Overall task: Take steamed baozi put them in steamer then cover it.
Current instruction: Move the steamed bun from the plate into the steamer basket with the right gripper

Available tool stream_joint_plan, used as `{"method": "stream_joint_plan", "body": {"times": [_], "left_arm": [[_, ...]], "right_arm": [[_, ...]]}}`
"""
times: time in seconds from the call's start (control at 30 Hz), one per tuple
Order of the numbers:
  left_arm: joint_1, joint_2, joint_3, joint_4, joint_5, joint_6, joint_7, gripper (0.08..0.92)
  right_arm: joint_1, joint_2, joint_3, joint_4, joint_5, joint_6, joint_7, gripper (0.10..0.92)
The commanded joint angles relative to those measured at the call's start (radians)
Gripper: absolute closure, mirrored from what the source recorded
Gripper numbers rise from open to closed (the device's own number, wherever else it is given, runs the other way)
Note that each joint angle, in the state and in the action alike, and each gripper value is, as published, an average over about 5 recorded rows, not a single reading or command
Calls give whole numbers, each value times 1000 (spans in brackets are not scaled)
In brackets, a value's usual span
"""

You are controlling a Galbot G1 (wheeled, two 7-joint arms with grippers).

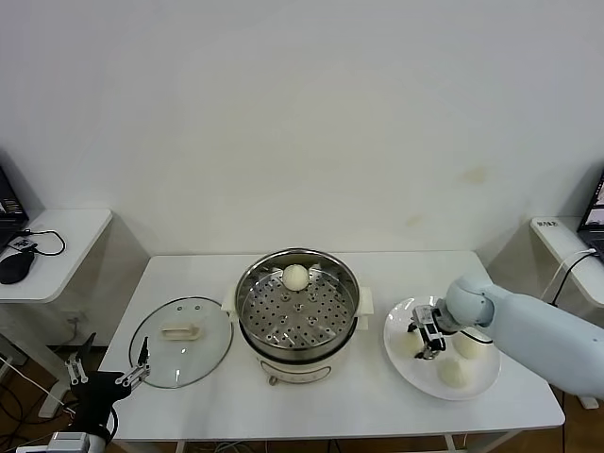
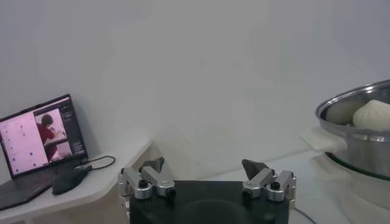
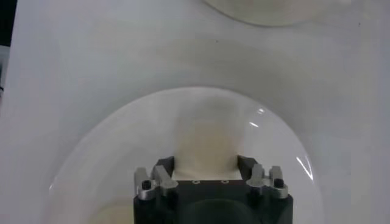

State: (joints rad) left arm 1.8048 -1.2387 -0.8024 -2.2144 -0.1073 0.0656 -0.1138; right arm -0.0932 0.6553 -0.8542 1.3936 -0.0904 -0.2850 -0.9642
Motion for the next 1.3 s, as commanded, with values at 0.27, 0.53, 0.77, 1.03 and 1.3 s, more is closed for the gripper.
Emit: {"method": "stream_joint_plan", "body": {"times": [0.27, 0.53, 0.77, 1.03, 1.3], "left_arm": [[-9, 8, 7, -3, -7, 0, 1, 177], [-25, 16, 17, -4, -12, 3, 2, 177], [-35, 19, 19, 2, -17, 4, 3, 177], [-36, 17, 0, 7, -19, 4, 3, 177], [-33, 2, -21, -21, -20, 12, 6, 177]], "right_arm": [[503, -114, -173, 139, 220, -56, -78, 406], [796, -15, -304, 193, 388, -124, -42, 396], [837, 188, -355, 219, 564, -237, 49, 389], [683, 434, -351, 135, 625, -328, 163, 389], [565, 587, -357, 5, 624, -375, 239, 389]]}}
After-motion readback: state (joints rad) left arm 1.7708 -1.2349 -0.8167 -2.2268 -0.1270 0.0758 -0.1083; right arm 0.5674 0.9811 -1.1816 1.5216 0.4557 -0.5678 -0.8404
